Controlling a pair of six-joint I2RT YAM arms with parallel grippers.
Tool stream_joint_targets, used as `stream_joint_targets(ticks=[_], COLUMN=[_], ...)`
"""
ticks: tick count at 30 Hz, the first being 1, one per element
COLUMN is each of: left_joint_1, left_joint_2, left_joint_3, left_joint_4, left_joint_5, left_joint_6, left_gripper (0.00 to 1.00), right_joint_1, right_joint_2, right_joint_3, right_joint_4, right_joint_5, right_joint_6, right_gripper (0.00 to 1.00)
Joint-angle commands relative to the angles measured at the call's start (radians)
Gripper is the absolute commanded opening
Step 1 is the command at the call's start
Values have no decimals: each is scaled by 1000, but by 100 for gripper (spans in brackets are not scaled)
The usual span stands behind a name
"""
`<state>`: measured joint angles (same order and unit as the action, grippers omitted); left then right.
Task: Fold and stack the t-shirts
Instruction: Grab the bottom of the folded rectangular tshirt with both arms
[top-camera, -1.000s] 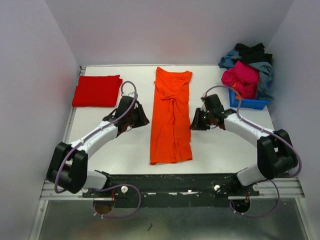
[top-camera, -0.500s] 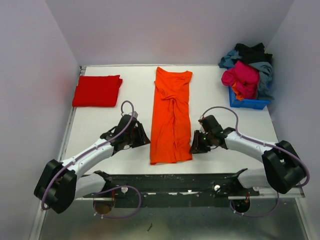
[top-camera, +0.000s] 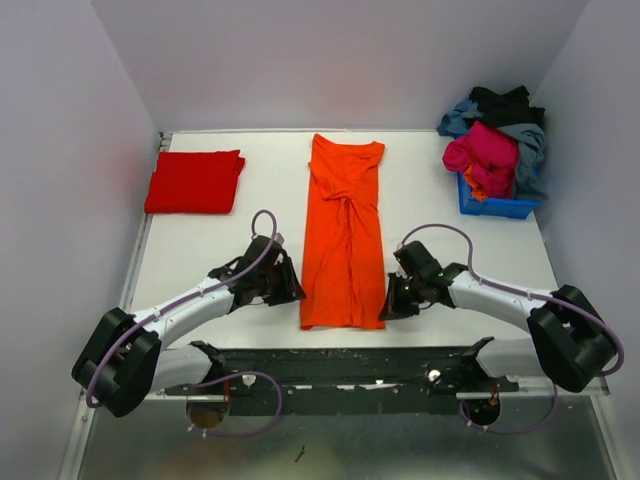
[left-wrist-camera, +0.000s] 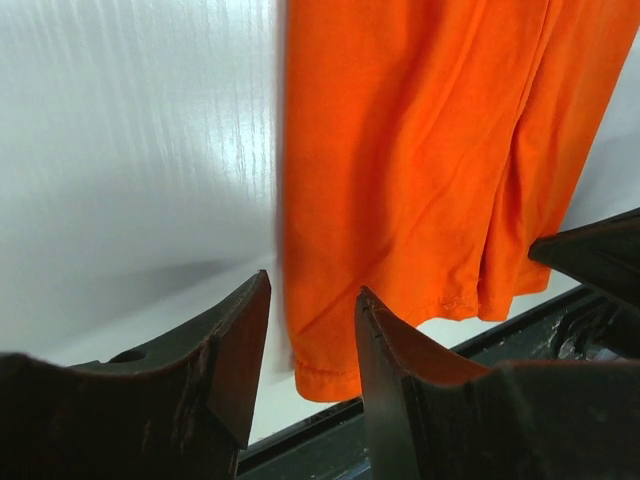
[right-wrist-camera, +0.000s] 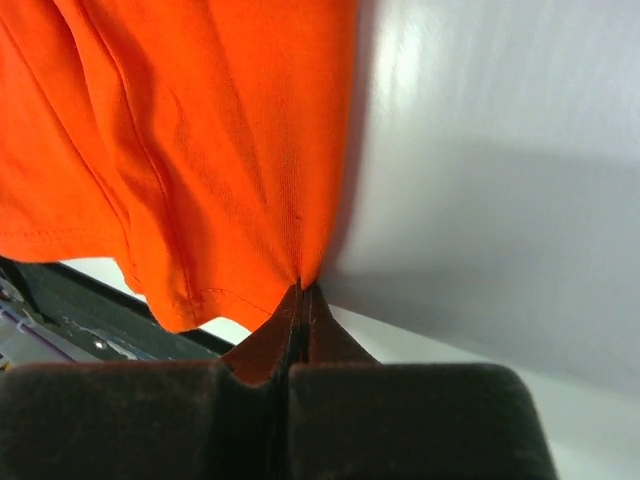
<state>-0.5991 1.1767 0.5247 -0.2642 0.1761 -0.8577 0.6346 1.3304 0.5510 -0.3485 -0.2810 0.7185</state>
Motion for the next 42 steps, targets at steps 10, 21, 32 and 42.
stream_joint_targets(ticks=[10,21,32,42], left_joint_1=[-79,-122,-191,-191], left_joint_2=[8,-35,-20,-84], left_joint_3=[-35,-68,-66,20], left_joint_4=[-52,-58,-41,-167], left_joint_5=[63,99,79,48], left_joint_6=[-75,-129,-181,-147], left_gripper=[51,47,4,0], right_joint_1=[20,22,28,28], right_joint_2=[-88,-146,-151,-187], right_joint_3=[-57,-69,-86,-23], right_joint_4=[-141,-169,-156,-236], right_joint_5=[32,14,-9,16], right_joint_6=[35,25,22,22], right_gripper=[21,23,27,1])
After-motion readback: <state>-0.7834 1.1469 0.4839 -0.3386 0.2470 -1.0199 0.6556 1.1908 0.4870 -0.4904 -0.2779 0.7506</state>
